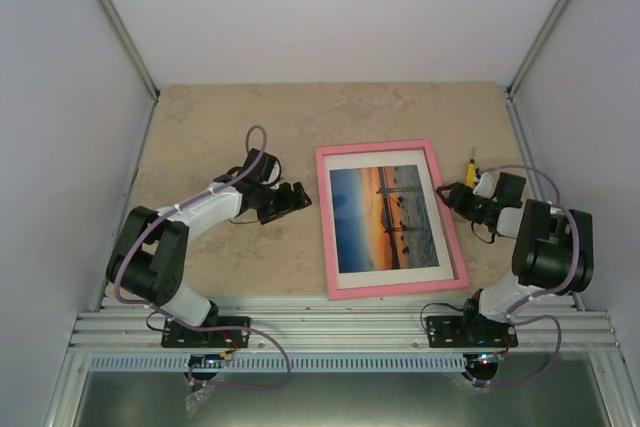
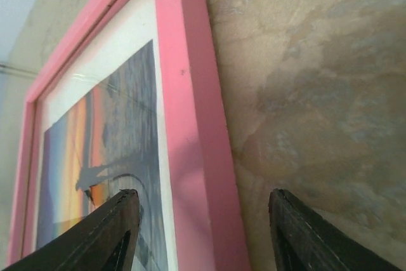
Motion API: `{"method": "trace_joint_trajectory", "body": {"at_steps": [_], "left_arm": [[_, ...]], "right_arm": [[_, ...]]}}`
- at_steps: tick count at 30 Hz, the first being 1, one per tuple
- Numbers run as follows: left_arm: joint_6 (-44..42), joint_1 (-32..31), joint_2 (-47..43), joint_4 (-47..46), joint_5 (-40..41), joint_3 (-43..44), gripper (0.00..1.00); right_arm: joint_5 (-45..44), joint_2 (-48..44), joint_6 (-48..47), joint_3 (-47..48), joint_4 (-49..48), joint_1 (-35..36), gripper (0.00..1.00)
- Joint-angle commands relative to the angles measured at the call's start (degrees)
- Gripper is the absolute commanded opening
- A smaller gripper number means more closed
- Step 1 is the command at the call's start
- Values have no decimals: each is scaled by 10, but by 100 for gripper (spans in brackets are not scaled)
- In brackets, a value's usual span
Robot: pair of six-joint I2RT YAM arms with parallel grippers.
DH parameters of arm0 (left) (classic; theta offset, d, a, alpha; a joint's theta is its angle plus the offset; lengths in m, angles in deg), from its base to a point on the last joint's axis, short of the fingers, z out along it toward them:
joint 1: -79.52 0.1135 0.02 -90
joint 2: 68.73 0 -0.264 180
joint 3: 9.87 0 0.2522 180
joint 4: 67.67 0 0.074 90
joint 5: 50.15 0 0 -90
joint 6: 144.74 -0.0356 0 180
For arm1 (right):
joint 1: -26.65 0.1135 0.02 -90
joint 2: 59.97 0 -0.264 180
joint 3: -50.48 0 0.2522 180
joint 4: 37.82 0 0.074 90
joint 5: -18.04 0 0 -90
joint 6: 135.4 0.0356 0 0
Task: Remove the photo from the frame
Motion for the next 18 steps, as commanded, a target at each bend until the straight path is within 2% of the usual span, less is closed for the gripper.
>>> {"method": "trace_joint_trajectory", "body": {"at_steps": [1, 10, 18], "left_arm": [[12, -19, -2, -2, 46, 22, 94], [41, -76, 10, 13, 146, 49, 93], [59, -147, 57, 14, 200, 80, 92]], "right_arm": [[-87, -43, -34, 8, 115, 6, 59], [-291, -130, -80, 76, 322, 103, 60], [-405, -119, -85, 96, 367, 159, 60]]}}
